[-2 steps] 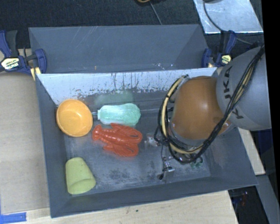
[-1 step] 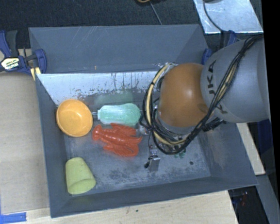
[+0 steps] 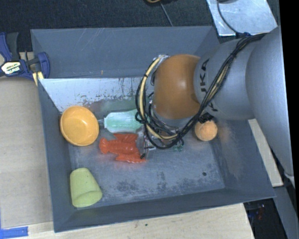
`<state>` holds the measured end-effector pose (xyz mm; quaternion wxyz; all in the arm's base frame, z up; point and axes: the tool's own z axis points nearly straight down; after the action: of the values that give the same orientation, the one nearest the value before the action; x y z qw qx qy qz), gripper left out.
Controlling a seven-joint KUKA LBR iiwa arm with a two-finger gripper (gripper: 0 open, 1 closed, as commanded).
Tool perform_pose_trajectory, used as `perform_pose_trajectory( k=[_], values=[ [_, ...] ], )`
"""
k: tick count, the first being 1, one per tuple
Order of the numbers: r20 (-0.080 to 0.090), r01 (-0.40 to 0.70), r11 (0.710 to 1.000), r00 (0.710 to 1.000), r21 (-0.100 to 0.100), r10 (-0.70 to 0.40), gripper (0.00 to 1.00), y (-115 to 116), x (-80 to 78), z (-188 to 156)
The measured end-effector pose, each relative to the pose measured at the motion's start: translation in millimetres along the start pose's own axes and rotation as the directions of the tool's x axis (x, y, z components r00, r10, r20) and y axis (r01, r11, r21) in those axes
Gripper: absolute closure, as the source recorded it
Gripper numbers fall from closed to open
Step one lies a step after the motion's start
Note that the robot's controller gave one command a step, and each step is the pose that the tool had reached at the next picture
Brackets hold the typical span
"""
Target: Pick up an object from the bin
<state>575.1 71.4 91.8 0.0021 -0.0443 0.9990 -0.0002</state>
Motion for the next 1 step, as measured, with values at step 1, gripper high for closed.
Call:
perform_pose_trajectory(
  k=[1],
  values=[
    [-0.007, 0.001, 1.000, 1.000, -0.001, -0.001, 0.00, 0.5, 1.7, 0.8]
  ],
)
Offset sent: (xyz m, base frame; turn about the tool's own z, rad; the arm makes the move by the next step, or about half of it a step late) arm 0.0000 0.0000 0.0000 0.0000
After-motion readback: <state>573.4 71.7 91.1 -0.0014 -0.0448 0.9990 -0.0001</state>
